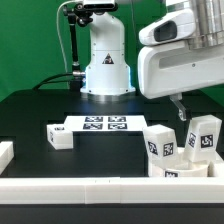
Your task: Assemble stool
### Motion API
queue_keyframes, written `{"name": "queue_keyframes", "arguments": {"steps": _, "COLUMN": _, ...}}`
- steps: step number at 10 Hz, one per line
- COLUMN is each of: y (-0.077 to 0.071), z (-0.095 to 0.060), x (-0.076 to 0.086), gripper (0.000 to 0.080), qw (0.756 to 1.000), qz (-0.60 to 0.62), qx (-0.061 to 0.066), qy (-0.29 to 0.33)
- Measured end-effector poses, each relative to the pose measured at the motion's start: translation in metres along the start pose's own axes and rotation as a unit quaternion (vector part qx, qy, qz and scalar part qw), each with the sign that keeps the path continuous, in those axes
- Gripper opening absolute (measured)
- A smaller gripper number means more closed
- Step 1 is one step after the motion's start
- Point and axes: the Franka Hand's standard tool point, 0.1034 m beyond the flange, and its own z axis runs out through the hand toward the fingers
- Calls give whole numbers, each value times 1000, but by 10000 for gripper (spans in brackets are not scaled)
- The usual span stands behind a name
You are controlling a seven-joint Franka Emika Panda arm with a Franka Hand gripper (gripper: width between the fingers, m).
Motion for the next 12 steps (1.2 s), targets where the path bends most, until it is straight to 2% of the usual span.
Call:
{"name": "queue_keyframes", "arguments": {"steps": 3, "y": 2, "z": 2, "x": -2, "gripper": 649, "qw": 995, "qz": -103, "qx": -6, "qy": 0}}
{"name": "queue_keyframes", "arguments": {"steps": 7, "y": 5, "z": 4, "x": -3, "gripper": 649, "qw": 969, "qz": -246, "qx": -13, "qy": -6}}
{"name": "queue_keyframes", "arguments": {"steps": 8, "y": 7, "z": 4, "x": -3, "gripper": 649, "qw": 950, "qz": -312, "qx": -21, "qy": -10}}
{"name": "queue_keyframes", "arguments": {"steps": 9, "y": 7, "z": 4, "x": -3, "gripper": 649, "qw": 941, "qz": -336, "qx": -23, "qy": -12}}
{"name": "queue_keyframes", "arguments": {"steps": 12, "y": 10, "z": 5, "x": -4, "gripper": 649, "qw": 886, "qz": -462, "qx": -32, "qy": -22}}
